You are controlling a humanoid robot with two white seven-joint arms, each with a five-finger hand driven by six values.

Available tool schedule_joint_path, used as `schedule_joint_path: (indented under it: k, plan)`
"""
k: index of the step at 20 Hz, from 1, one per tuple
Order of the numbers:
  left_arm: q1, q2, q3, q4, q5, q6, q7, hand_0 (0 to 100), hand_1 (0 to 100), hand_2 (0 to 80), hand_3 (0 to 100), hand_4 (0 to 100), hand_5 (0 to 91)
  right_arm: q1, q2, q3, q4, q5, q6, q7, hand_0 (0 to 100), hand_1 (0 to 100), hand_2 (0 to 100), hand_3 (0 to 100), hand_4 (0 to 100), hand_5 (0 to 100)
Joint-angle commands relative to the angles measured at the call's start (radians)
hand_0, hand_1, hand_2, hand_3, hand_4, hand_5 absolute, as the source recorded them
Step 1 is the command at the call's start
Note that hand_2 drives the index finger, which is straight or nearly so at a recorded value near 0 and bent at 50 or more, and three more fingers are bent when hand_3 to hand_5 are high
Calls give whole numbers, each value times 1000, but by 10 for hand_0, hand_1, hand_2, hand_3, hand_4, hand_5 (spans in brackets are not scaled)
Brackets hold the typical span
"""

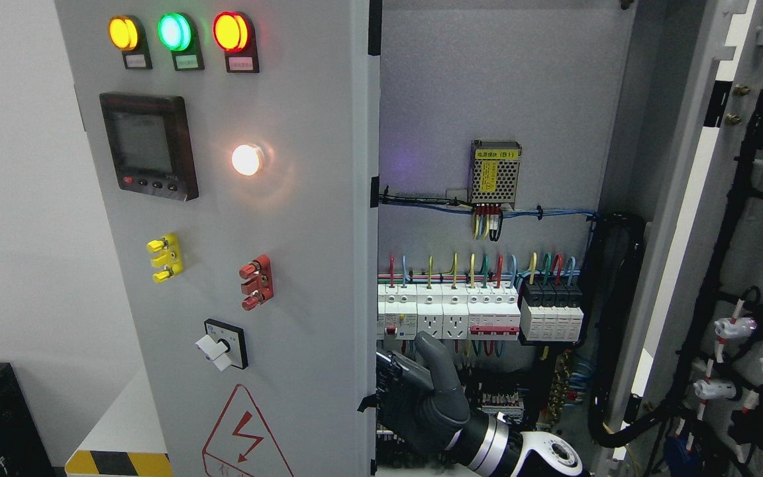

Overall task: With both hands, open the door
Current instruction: 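Pull the door edge outward with the right hand, then keep swinging the door open with the right hand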

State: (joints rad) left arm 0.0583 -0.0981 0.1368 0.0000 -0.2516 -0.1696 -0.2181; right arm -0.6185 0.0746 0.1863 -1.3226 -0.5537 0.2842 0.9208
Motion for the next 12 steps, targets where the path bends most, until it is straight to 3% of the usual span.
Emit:
schedule_joint_path:
  k: [1, 7, 10, 12]
  plan:
    - [0, 0, 0, -9, 0, -5, 0, 837, 212, 0, 0, 0, 0, 8, 1, -7, -3, 3, -2, -3, 0, 0, 0, 0, 0, 0]
    - [0, 0, 0, -9, 0, -5, 0, 837, 212, 0, 0, 0, 0, 3, -6, -4, 0, 8, -31, -5, 0, 0, 0, 0, 0, 0]
    - [0, 0, 0, -9, 0, -5, 0, 837, 212, 0, 0, 0, 0, -1, -59, 1, 3, 5, -63, -5, 0, 0, 0, 0, 0, 0]
    - [0, 0, 1, -9, 0, -5, 0, 837, 212, 0, 0, 0, 0, -3, -71, 2, 13, 1, -74, -3, 0, 0, 0, 0, 0, 0]
